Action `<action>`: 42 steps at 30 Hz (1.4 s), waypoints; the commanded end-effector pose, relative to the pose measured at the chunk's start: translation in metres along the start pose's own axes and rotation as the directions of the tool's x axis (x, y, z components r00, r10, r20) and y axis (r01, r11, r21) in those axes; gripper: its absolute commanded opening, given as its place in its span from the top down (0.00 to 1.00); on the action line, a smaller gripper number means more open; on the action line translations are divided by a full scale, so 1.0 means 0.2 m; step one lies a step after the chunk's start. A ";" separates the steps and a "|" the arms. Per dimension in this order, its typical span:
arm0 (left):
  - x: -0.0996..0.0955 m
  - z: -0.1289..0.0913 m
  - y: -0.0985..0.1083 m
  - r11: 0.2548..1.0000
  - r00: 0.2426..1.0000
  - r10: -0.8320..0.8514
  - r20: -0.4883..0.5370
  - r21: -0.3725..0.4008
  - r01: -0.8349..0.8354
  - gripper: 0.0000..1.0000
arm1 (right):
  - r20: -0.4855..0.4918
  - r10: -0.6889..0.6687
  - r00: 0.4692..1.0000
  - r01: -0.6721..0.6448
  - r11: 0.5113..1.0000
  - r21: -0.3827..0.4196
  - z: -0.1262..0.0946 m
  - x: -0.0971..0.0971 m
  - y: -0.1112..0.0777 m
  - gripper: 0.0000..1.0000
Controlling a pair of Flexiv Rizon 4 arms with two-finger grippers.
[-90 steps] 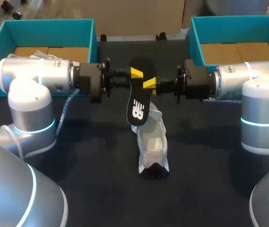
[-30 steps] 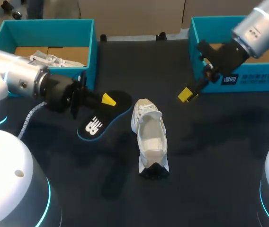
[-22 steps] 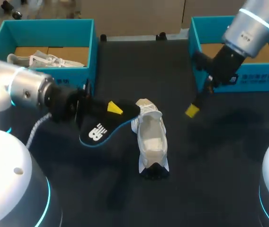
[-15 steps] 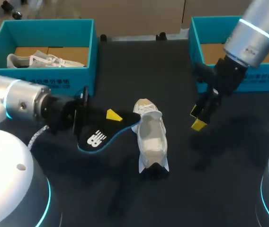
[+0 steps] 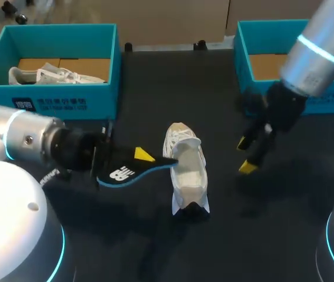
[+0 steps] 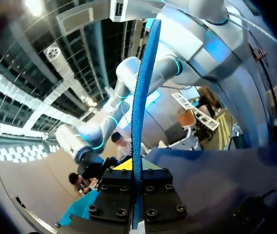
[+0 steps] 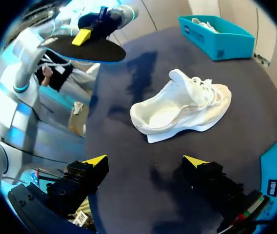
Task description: Take the shoe out of the shoebox, open the shoe tongue, remove and reinsert the insole, then place the shoe into the shoebox
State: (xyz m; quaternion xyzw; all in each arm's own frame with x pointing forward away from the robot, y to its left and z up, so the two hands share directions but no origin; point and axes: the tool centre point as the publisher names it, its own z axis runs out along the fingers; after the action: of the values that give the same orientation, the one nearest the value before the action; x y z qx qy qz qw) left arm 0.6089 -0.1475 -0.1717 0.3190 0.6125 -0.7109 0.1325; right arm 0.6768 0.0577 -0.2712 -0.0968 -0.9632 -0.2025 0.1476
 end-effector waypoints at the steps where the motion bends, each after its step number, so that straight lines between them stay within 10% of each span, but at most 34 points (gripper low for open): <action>1: 0.07 0.08 0.13 0.989 0.990 -0.129 0.055 -0.061 0.132 1.00 | 0.051 -0.048 0.998 0.042 0.992 0.118 0.19 0.02 0.06 0.00; 42: 0.16 0.14 0.25 0.991 0.990 -0.132 0.055 0.017 0.132 1.00 | 0.250 -0.190 0.949 0.157 0.977 0.144 0.39 -0.03 0.13 0.00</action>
State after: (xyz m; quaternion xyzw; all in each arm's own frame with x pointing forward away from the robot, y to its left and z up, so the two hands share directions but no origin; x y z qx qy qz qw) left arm 0.6034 -0.1736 -0.2233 0.2585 0.6268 -0.7280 0.1010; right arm 0.6690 0.1103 -0.3281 -0.0275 -0.9894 -0.1421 0.0060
